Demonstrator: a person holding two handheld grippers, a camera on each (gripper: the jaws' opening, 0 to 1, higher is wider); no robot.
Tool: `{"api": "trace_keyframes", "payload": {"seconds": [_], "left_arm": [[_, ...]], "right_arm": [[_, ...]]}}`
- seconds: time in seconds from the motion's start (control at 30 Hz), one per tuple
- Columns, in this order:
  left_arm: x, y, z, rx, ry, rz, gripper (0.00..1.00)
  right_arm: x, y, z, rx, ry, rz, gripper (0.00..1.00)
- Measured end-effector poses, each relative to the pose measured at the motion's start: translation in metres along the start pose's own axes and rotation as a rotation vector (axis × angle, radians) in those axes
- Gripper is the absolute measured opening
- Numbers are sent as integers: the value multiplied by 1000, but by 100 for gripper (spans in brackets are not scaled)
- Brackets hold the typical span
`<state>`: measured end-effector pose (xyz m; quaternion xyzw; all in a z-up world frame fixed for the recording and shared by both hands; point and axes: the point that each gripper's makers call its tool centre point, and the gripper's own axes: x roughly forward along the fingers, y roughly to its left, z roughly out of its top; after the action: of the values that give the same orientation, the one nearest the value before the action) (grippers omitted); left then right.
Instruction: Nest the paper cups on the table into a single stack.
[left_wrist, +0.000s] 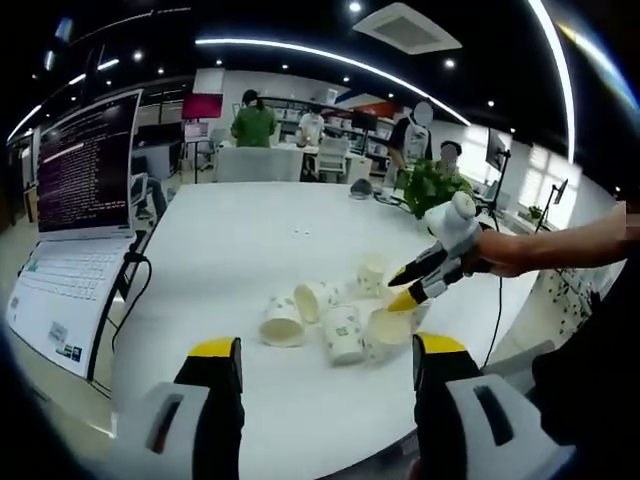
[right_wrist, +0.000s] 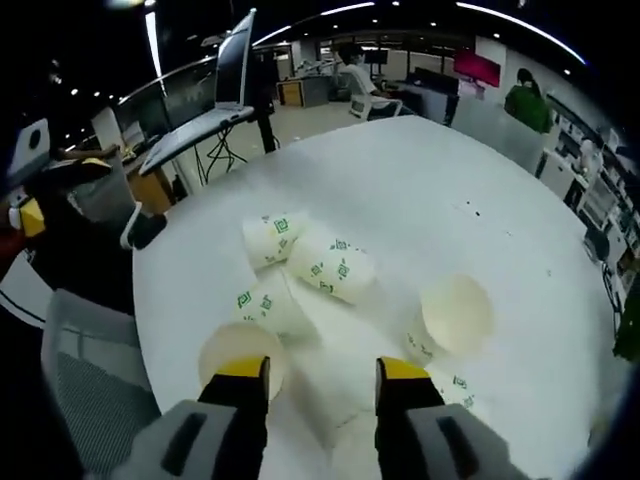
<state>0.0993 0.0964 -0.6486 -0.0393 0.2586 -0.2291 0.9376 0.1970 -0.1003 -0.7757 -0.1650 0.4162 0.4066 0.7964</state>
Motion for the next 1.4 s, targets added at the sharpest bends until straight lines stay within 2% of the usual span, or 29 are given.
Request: {"api": "trace_keyframes", "payload": {"seconds": [0.2,0.67,0.9,1.1,1.4], "left_arm": [[2,0,5,5,-6,-5,68],[1,1,2,-1,0,-8,69],[1,1,2,-5,1,-9,68],[1,2,1,-3,3,-9,68],[-1,5,-1,-7,4,-3,68]], "right_arm": [[-13,-16,-11,4,-1,-37,43],[-30,-30,-35,60,5,-102,43],[-28,-30,-53,102,25,-107,43],[-26,-28,-54,115,32,-101,43],[-11,-28,-58,89,64,-87,46]]}}
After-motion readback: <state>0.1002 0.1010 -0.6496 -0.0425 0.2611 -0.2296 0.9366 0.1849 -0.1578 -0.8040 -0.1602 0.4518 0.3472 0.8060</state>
